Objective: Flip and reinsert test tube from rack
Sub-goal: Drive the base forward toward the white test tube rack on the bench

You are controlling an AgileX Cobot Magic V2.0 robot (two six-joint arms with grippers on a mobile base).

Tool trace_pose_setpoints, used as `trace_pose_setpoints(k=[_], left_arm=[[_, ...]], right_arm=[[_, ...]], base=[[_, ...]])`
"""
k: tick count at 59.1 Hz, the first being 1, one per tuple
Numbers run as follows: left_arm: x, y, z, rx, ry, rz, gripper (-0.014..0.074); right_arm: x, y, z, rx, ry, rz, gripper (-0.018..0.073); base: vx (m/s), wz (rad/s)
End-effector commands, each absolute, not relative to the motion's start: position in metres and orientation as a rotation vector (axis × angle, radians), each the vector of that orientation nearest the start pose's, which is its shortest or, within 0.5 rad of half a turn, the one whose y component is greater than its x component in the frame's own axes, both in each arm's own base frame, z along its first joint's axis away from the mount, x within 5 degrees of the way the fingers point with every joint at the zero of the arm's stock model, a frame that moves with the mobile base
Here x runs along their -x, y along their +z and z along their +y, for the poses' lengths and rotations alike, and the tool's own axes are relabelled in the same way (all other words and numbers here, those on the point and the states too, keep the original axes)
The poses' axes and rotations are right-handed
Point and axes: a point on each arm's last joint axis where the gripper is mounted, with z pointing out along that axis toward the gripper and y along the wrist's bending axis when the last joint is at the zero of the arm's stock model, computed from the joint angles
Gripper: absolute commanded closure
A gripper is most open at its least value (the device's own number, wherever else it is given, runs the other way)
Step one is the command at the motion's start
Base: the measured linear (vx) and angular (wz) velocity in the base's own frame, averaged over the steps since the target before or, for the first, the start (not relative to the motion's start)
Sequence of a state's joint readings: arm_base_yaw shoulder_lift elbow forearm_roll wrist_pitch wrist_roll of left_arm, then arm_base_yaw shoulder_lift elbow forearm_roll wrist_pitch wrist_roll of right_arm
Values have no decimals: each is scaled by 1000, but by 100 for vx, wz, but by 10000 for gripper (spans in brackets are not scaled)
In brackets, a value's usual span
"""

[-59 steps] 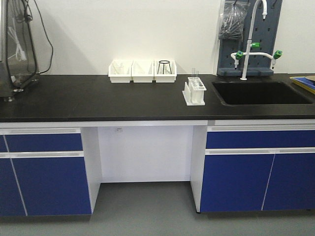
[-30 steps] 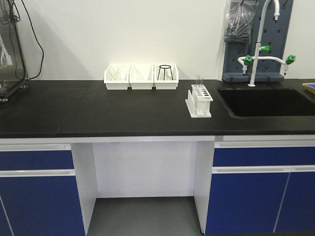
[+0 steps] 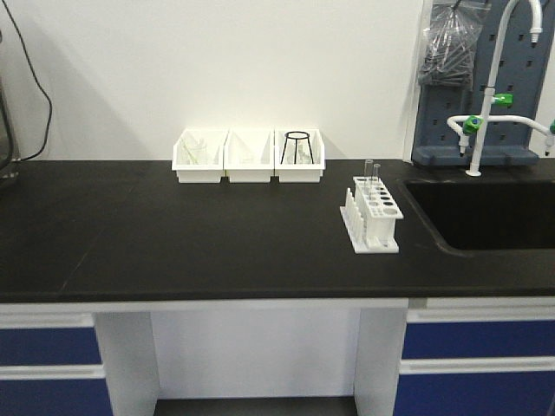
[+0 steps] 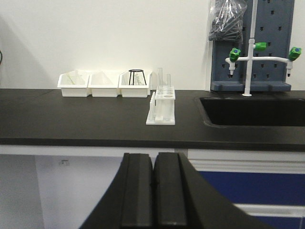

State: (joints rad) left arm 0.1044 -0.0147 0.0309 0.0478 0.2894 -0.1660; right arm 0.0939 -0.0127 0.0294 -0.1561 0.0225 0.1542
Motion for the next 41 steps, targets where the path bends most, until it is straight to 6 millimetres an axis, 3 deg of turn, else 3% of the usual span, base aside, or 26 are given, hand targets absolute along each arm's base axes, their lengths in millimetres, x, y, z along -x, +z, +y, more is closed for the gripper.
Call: trace_pose_setpoints(k=[1, 41], left_arm=[[-55, 185, 6, 193, -12, 1690, 603], [-55, 185, 6, 193, -12, 1690, 603]], right_arm=[[-55, 209, 6, 79, 73, 1438, 568], [-55, 209, 6, 79, 73, 1438, 568]], base=[[50, 0], [51, -1]])
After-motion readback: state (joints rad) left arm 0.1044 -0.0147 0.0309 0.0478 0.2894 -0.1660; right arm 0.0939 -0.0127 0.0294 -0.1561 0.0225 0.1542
